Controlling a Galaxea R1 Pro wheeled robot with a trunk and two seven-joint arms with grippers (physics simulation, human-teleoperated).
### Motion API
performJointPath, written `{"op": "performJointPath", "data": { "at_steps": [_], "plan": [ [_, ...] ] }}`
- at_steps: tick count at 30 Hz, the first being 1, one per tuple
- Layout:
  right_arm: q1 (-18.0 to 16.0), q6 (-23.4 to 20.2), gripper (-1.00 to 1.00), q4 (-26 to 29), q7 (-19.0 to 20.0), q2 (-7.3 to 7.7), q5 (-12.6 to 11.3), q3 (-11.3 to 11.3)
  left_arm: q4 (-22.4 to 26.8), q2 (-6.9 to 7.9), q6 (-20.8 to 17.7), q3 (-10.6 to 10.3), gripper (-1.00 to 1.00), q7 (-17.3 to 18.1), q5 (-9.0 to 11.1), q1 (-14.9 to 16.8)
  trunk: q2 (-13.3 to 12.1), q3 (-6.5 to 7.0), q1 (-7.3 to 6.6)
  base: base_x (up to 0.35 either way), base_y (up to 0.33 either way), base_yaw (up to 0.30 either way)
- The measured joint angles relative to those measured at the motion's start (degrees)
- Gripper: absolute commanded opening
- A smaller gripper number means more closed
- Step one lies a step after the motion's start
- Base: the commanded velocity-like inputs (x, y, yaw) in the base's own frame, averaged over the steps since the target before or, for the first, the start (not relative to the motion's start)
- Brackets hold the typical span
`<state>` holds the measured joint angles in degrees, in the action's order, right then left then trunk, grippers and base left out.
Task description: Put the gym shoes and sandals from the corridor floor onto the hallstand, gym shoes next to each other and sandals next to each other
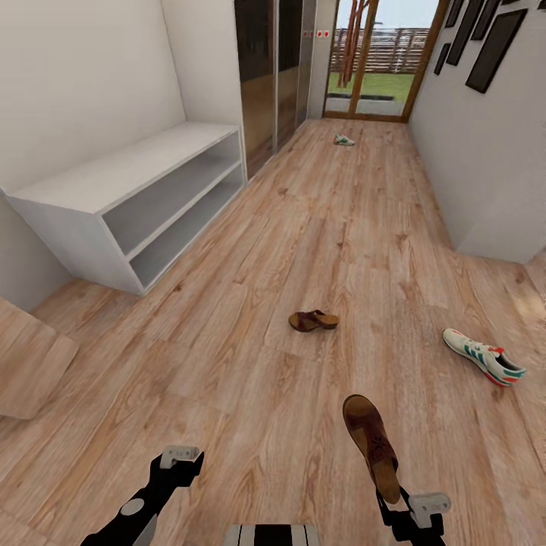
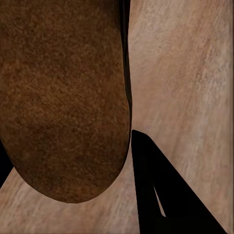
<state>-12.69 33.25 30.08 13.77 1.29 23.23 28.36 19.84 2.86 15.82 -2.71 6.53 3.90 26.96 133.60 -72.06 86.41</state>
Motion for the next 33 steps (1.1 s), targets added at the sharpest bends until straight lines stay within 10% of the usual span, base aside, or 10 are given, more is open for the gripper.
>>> {"op": "performJointPath", "data": {
  "at_steps": [33],
  "plan": [
    [-0.01, 0.01, -1.0, 0.3, 0.0, -0.1, -0.05, 0.08, 0.08, -0.18, 0.08, -0.08, 1.0, 0.02, 0.0, -0.01, 0.0, 1.4, -0.03, 0.208, 0.172, -0.044]
  ]
}}
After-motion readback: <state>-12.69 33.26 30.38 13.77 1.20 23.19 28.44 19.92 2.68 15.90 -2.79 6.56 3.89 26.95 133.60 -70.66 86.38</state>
